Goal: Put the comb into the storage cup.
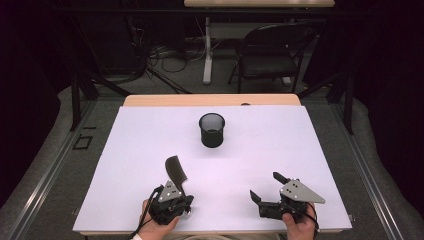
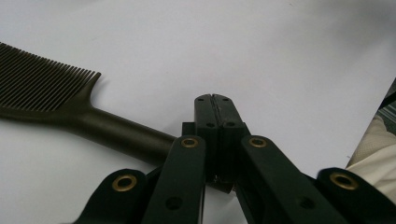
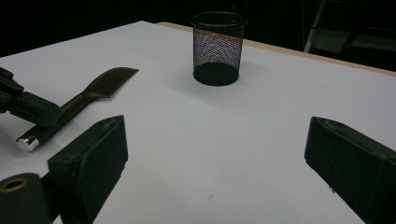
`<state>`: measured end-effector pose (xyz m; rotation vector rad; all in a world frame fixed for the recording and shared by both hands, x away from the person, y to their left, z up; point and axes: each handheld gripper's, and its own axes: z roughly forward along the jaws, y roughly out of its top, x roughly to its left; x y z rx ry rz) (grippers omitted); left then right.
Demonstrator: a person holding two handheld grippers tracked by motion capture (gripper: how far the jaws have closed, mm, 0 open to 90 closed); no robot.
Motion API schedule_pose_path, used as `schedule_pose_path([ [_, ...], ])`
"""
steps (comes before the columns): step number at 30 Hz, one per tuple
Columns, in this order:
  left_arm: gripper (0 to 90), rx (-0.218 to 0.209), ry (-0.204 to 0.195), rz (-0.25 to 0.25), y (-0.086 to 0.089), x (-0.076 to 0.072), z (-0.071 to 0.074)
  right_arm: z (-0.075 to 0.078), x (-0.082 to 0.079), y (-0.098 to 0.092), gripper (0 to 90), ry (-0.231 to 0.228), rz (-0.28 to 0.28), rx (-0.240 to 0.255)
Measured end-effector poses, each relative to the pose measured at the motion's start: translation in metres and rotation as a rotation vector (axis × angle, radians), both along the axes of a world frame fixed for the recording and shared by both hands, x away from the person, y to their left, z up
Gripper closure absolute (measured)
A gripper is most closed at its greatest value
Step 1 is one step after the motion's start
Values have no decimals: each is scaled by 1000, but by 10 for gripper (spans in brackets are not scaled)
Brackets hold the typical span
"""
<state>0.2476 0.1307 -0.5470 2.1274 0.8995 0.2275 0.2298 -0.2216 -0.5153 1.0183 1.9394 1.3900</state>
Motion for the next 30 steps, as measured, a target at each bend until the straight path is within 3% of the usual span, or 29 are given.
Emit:
schedule_pose_path([
  [15, 900, 29, 11, -17, -3, 0, -3, 0, 0, 0, 62, 2, 3, -5],
  [30, 900, 36, 30, 9, 3, 1, -2, 0, 0, 0, 65, 4, 3, -5],
])
